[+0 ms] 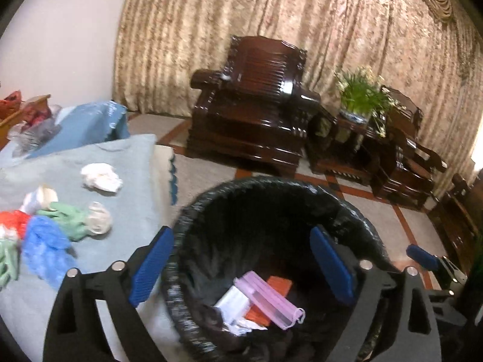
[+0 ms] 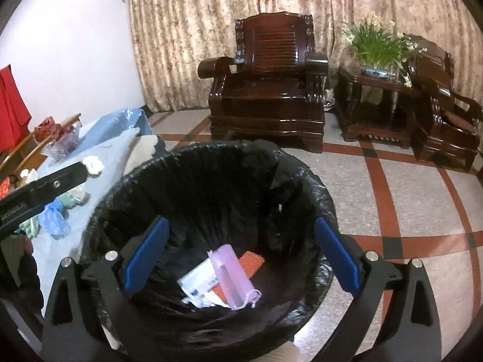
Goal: Collect trash
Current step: 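Return both tools to the table and reach the right tool to the blue bag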
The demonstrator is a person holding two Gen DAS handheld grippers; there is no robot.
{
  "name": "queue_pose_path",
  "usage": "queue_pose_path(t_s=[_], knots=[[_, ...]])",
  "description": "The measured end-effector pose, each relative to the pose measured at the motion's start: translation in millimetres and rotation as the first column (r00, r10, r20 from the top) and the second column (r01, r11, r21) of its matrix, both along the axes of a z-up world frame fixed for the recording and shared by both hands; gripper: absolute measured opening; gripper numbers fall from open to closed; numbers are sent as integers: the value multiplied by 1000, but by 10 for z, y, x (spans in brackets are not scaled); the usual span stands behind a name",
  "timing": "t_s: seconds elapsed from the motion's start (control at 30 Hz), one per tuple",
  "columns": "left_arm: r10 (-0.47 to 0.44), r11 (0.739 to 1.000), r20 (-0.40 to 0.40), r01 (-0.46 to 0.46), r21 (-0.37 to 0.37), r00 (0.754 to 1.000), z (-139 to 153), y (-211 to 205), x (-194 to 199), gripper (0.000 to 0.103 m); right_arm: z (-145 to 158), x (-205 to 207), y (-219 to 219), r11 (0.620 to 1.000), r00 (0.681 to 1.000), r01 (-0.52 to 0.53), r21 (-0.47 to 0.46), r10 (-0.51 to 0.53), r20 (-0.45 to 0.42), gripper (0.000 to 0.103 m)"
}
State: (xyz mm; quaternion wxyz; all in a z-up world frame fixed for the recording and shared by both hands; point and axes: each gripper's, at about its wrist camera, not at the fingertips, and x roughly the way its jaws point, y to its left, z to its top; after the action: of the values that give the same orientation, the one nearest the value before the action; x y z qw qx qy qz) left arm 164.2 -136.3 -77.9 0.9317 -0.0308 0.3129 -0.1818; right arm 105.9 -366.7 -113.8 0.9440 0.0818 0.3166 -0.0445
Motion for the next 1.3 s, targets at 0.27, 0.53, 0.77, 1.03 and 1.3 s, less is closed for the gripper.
queue_pose_path(t_s=[0.27, 0.53, 0.77, 1.03, 1.3], knots=[[117, 992, 45, -118, 33, 992, 111, 652, -229, 92, 249, 48, 449, 994, 992, -108, 4, 107, 61, 95], [282, 956, 77, -287, 59, 956, 138, 1472, -484, 92, 392, 195, 1186, 963, 959, -268, -13, 269, 94, 95], [416, 904, 91, -422, 70, 905, 112, 2183, -630, 92, 427, 348, 1901, 915, 910, -402, -26, 402, 98, 95], [507, 852, 105, -516, 94, 856, -9, 2719, -693, 92, 296, 577, 2607, 867, 863, -498, -35, 499, 80, 95], [534, 835, 67, -539, 112, 843, -230, 3039, -572, 91, 36, 855, 3138, 854, 853, -520, -30, 521, 42, 95]])
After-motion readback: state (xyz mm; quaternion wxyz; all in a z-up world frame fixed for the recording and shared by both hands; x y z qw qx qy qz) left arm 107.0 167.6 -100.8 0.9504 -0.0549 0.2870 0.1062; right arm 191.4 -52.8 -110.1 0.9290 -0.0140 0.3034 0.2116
